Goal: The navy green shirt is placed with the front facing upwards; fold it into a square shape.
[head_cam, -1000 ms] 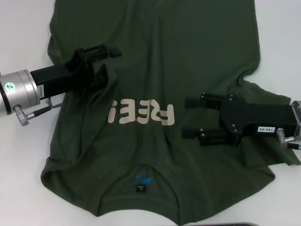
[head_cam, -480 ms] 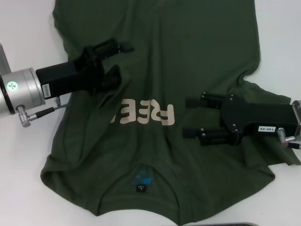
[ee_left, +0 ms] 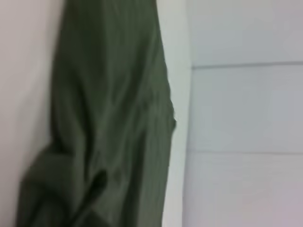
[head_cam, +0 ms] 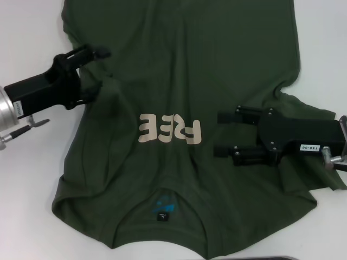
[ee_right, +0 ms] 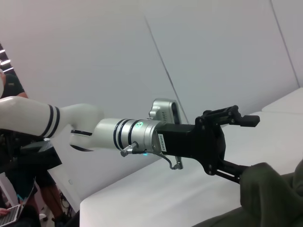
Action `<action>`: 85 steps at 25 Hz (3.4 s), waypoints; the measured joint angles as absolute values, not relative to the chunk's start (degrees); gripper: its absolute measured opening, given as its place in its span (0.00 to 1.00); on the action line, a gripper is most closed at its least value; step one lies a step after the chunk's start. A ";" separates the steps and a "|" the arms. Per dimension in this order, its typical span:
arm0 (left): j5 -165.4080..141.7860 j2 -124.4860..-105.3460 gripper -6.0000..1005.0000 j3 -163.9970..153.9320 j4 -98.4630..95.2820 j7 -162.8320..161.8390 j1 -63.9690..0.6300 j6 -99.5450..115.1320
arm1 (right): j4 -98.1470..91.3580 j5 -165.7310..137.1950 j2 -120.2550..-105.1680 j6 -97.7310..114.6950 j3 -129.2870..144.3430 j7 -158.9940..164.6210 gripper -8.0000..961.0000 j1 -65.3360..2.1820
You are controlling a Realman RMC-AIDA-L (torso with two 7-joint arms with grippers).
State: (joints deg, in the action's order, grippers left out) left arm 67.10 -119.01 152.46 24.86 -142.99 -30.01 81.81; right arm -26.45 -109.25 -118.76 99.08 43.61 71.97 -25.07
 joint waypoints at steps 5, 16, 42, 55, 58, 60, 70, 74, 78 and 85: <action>67.04 -119.47 0.91 151.90 24.34 -143.03 -30.52 80.70 | -26.45 -109.42 -118.82 98.54 43.59 71.98 0.95 -25.38; 66.56 -120.70 0.90 149.92 23.25 -143.06 -32.03 81.68 | -26.46 -109.91 -118.13 98.08 43.78 71.98 0.95 -25.07; 65.75 -123.80 0.90 143.02 25.64 -144.00 -35.51 67.54 | -27.33 -111.63 -116.75 98.37 44.00 74.65 0.95 -22.88; 71.10 -120.43 0.90 142.55 26.23 -142.00 -32.75 73.58 | -27.33 -111.62 -117.20 97.94 44.21 74.93 0.95 -23.37; 71.01 -119.73 0.90 142.10 26.46 -140.07 -31.29 72.10 | -27.33 -111.61 -117.16 97.64 44.21 74.94 0.95 -23.43; 70.74 -119.69 0.90 141.83 26.51 -139.58 -31.14 71.71 | -27.33 -111.62 -117.17 97.34 44.21 74.96 0.95 -23.43; 67.43 -119.87 0.90 140.57 26.82 -138.92 -30.54 76.82 | -27.98 -111.62 -116.60 97.67 43.83 78.98 0.95 -24.05; 66.23 -120.01 0.90 140.21 28.74 -138.83 -29.94 77.93 | -30.67 -111.61 -116.78 97.78 43.84 82.14 0.95 -24.47; 64.64 -120.09 0.90 139.01 30.44 -138.82 -29.10 78.16 | -31.82 -111.43 -116.93 97.85 43.73 84.96 0.95 -25.13; 61.41 -119.78 0.90 138.93 31.70 -138.83 -27.95 79.25 | -31.91 -111.61 -116.58 97.91 44.15 88.50 0.95 -26.10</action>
